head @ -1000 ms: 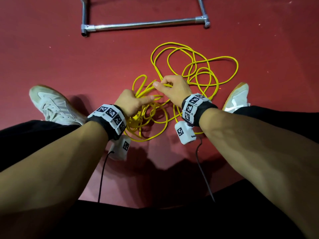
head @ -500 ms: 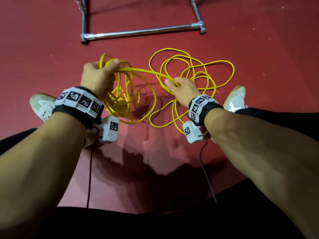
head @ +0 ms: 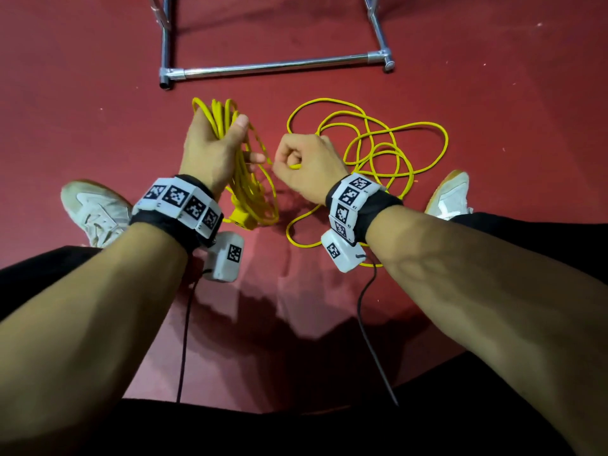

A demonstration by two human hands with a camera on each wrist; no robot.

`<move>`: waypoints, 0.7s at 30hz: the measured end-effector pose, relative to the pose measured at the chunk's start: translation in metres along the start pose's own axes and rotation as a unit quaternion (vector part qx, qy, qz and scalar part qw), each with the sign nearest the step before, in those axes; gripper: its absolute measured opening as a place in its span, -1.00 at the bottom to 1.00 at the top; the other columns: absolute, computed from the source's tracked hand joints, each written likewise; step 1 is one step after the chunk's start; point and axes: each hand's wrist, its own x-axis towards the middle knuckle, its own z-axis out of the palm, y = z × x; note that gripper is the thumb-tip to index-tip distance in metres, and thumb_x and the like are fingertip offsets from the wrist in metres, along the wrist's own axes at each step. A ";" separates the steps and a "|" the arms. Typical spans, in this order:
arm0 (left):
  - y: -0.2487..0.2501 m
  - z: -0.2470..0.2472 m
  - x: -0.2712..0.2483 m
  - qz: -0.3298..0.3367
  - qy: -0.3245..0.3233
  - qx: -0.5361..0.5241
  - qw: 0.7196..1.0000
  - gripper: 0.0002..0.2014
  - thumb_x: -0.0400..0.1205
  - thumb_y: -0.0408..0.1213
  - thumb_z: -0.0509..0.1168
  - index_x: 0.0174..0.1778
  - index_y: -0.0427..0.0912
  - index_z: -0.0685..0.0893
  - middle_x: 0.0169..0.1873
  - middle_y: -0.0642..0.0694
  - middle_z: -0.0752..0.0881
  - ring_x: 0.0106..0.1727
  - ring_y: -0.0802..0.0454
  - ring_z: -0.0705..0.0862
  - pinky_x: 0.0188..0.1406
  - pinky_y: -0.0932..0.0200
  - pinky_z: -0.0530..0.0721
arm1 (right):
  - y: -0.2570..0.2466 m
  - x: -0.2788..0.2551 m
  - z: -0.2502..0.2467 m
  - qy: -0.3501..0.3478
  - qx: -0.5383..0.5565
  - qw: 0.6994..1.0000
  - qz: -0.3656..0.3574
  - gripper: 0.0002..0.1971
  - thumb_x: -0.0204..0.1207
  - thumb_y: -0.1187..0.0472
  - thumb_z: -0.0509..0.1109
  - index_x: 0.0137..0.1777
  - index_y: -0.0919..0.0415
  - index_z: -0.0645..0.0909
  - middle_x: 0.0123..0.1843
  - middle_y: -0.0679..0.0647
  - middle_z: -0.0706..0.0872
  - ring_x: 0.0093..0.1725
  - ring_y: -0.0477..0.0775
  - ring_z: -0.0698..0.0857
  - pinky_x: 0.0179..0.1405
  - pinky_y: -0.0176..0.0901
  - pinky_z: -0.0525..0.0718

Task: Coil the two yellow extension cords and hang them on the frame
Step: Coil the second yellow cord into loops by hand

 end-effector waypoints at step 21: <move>-0.015 0.015 -0.012 -0.066 0.145 0.057 0.986 -0.55 0.51 0.17 0.33 -0.42 -0.18 0.58 -0.53 -0.16 0.60 -0.49 -0.09 0.56 -0.47 -0.10 0.63 | -0.024 0.003 0.016 0.024 0.234 0.972 -0.016 -0.77 0.40 0.18 0.58 -0.18 0.06 0.53 -0.46 -0.17 0.66 -0.41 -0.06 0.68 -0.29 -0.02 0.73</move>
